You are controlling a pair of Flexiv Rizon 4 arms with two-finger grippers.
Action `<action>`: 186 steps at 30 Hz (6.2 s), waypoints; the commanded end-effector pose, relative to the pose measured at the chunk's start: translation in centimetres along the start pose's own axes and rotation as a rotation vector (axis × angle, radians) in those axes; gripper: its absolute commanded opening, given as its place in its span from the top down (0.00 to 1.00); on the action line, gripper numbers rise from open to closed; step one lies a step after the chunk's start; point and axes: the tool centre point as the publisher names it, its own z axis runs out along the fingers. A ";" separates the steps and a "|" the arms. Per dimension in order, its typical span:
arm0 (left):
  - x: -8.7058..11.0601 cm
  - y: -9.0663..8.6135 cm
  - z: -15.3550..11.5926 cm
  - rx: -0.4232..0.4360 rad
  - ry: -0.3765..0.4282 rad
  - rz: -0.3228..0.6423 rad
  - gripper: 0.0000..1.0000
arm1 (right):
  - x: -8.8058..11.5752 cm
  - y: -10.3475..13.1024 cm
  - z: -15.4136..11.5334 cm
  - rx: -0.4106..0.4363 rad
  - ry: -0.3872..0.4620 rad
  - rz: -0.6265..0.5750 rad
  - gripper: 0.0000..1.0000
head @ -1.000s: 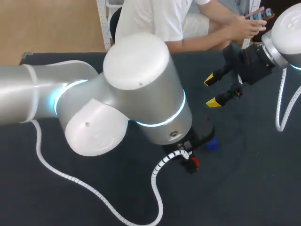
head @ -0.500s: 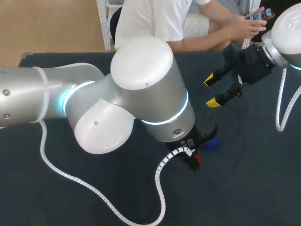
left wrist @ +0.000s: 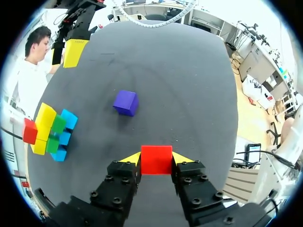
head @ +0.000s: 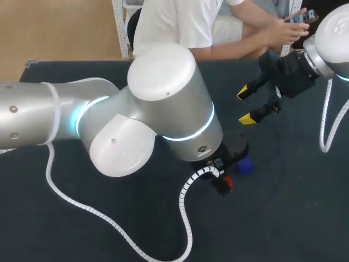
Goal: Place the blue cubes, place green cubes on the blue cubes, place the yellow cubes on the green cubes, then place the red cubes on the yellow cubes, and place purple cube on the red cubes.
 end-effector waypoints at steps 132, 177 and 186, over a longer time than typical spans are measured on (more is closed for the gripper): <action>6.6 24.3 -9.3 0.079 -0.261 0.178 0.00 | 0.0 0.0 0.0 0.001 -0.002 -0.001 0.00; 6.6 24.4 -9.6 0.091 -0.271 0.195 0.00 | 2.2 11.7 0.0 -0.042 0.296 -0.029 0.00; 6.6 24.4 -9.6 0.091 -0.271 0.195 0.00 | 3.3 15.6 1.2 -0.185 0.336 -0.277 0.00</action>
